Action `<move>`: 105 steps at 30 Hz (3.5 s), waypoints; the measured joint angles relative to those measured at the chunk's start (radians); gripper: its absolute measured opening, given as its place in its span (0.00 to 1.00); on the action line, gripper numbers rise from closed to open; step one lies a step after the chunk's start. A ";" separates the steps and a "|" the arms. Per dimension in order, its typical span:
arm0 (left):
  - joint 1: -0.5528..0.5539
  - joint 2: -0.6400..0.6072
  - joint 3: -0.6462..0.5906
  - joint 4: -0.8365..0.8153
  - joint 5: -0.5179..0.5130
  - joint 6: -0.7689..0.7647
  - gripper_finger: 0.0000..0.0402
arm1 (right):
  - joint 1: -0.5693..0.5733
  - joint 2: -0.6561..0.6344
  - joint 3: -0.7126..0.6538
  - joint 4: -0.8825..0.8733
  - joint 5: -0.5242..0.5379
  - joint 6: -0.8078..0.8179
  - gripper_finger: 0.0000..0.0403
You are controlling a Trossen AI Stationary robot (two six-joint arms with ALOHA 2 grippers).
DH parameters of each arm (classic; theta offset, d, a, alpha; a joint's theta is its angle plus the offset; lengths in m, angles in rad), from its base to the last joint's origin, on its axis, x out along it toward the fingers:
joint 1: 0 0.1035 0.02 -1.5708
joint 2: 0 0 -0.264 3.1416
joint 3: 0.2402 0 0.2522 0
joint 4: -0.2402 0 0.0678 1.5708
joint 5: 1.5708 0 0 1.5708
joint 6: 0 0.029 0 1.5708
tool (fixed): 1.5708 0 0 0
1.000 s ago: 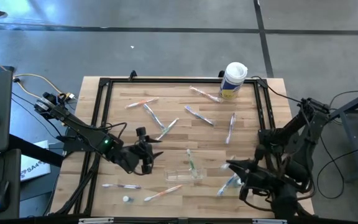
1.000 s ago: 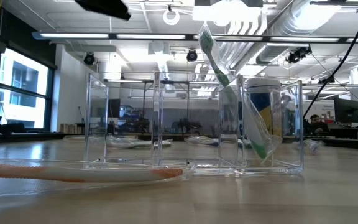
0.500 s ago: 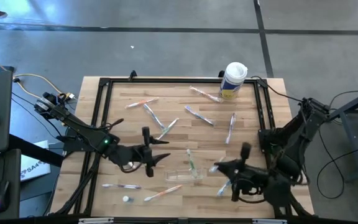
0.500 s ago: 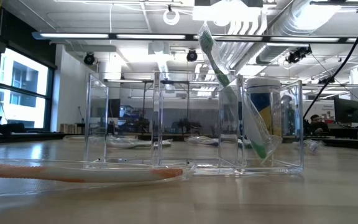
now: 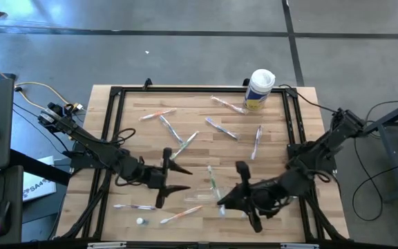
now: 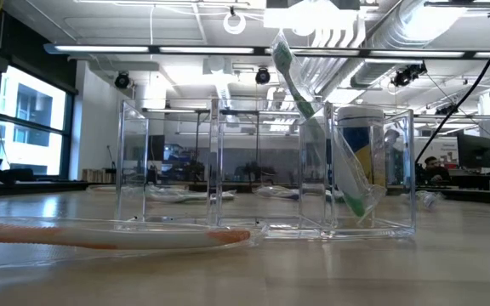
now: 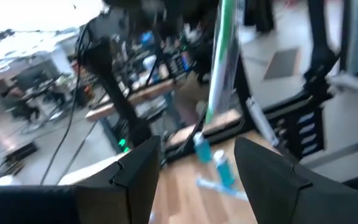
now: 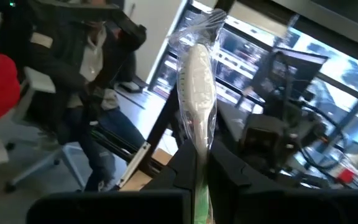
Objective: Pick & Place toothbrushing station
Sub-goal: Put the right green toothbrush into the transparent organizer
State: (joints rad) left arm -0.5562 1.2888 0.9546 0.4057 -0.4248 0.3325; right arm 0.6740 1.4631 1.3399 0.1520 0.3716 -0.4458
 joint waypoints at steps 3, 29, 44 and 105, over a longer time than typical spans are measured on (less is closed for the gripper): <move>0.007 0.000 0.000 0.076 0.086 -0.027 0.51 | -0.049 0.024 0.000 0.016 -0.059 0.004 0.03; 0.254 0.007 0.081 -0.026 0.454 -0.312 0.51 | -0.201 0.045 0.000 0.107 -0.185 0.061 0.03; 0.282 0.007 0.119 -0.110 0.494 -0.224 0.51 | -0.228 0.045 0.000 0.108 -0.194 0.063 0.03; 0.279 -0.018 0.118 -0.097 0.586 -0.278 0.05 | -0.199 -0.087 0.000 -0.186 0.152 0.179 0.51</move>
State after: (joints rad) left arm -0.2769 1.2709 1.0729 0.3086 0.1613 0.0543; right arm 0.4747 1.3761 1.3399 -0.0338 0.5239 -0.2665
